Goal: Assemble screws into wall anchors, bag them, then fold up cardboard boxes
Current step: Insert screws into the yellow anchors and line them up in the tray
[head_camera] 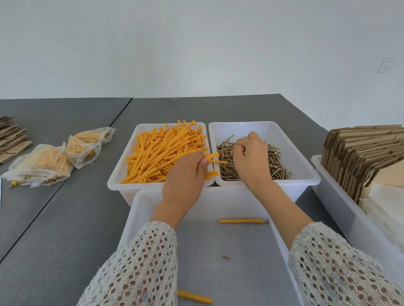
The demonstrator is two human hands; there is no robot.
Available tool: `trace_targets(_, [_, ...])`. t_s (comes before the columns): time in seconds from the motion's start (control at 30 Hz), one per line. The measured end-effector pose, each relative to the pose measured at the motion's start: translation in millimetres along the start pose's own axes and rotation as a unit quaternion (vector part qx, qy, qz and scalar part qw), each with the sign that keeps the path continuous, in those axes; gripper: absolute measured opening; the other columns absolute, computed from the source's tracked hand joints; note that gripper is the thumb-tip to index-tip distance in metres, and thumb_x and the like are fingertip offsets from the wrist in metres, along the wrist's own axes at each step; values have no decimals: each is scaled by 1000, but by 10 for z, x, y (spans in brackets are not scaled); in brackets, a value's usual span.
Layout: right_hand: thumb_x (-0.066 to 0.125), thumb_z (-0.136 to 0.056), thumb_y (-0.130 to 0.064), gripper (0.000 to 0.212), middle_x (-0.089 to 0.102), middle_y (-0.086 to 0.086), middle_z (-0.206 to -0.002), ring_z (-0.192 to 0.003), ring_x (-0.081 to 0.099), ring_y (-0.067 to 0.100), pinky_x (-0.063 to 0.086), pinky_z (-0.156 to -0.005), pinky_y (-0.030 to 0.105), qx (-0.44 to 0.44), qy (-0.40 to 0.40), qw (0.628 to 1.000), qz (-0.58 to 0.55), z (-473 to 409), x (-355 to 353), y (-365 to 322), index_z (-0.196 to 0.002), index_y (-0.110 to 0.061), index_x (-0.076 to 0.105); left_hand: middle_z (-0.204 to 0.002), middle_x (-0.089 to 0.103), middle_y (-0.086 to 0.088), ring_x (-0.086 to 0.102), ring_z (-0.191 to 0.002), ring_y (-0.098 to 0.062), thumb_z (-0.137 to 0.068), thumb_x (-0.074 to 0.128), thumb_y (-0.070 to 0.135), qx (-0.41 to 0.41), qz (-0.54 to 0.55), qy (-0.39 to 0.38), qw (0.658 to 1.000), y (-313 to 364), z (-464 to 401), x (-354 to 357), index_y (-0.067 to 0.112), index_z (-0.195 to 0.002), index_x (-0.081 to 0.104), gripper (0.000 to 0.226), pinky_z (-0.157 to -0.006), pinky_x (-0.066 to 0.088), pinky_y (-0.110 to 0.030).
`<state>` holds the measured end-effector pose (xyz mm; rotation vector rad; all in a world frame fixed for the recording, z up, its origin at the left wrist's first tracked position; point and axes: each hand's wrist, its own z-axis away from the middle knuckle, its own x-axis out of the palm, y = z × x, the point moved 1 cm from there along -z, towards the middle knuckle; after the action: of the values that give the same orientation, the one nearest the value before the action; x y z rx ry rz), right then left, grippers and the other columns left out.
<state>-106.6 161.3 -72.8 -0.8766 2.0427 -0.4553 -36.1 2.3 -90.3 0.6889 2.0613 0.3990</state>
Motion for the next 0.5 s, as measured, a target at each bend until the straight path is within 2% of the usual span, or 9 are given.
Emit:
trace_targets(0.1, [45,-92,-3,31,46,12,-78,-76,47,22,30,-60,14,6,3,1000,3,0,8,2,-68,2,64,-74,59,-1,54,-69,-20,-106,40,23,-5,8,3,1000,-5,-3,0,11,-84,57,30,-64,47,-48])
trace_targets(0.2, [45,-92,-3,31,48,14,-78,-76,49,24,35,-60,25,20,8,1000,2,-6,11,21,-68,2,63,-74,60,-2,54,-69,-21,-106,40,23,-4,16,8,1000,-4,0,-3,10,-85,57,30,-64,46,-48])
trace_targets(0.33, [47,-90,-1,29,40,6,-72,-73,44,21,26,-59,16,-9,0,1000,15,3,12,11,-62,1,55,-72,57,-1,52,-67,-20,-106,40,23,2,11,11,1000,0,9,-7,11,-83,55,30,-61,45,-47])
trace_targets(0.4, [48,-89,0,29,37,3,-71,-72,42,20,26,-61,13,-21,0,1000,22,7,9,4,-60,-1,51,-72,57,0,52,-67,-20,-106,40,23,-1,9,13,1000,-4,10,-5,11,-84,56,30,-61,46,-46])
trace_targets(0.5, [47,-87,2,30,36,3,-72,-72,40,20,22,-59,20,-37,3,999,25,11,1,-4,-58,-5,45,-75,61,-1,55,-69,-20,-106,40,22,-14,18,22,999,-12,6,2,11,-86,58,29,-63,47,-46])
